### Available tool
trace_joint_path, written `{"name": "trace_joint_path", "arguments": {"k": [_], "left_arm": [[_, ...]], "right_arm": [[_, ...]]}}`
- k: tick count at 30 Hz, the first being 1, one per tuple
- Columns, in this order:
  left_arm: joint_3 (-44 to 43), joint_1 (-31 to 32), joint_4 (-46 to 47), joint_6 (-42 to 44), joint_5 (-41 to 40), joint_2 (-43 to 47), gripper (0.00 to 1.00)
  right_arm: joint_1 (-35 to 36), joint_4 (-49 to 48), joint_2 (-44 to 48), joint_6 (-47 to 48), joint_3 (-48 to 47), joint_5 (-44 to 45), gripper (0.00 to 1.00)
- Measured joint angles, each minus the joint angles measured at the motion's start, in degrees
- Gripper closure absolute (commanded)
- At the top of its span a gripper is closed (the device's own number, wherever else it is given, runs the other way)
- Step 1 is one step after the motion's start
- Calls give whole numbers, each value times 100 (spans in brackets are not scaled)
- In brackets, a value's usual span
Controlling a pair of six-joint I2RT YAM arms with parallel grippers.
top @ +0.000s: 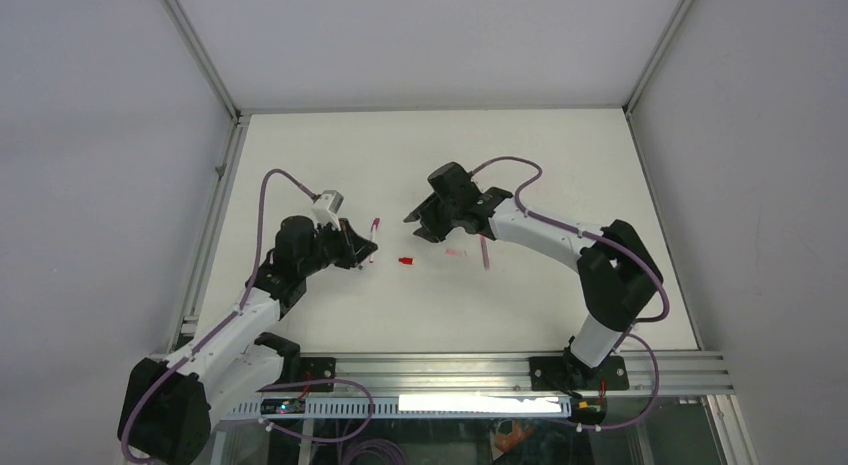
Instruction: Insert the pens into the pen caps
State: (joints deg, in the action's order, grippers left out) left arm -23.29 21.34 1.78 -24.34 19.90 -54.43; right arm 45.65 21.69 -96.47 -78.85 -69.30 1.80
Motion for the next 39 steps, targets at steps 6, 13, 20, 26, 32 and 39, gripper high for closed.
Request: {"name": "trace_joint_path", "arguments": {"k": [6, 13, 20, 26, 32, 39], "left_arm": [[170, 101, -140, 238, -485, 986, 100], [407, 160, -229, 404, -782, 1624, 100], [407, 162, -275, 426, -791, 1580, 100], [407, 162, -278, 428, -791, 1580, 100], [407, 162, -278, 431, -789, 1574, 100], [407, 162, -271, 439, -787, 1405, 100]], "right_arm": [[146, 844, -446, -1515, -470, -647, 70], [245, 1744, -876, -2208, -1021, -929, 69], [245, 2529, -1270, -2374, -1178, -960, 70], [232, 2715, -1591, -2371, -1215, -951, 70], [168, 2747, -1847, -2354, -1405, -907, 69], [83, 2745, -2052, -2299, -1617, -870, 63]]}}
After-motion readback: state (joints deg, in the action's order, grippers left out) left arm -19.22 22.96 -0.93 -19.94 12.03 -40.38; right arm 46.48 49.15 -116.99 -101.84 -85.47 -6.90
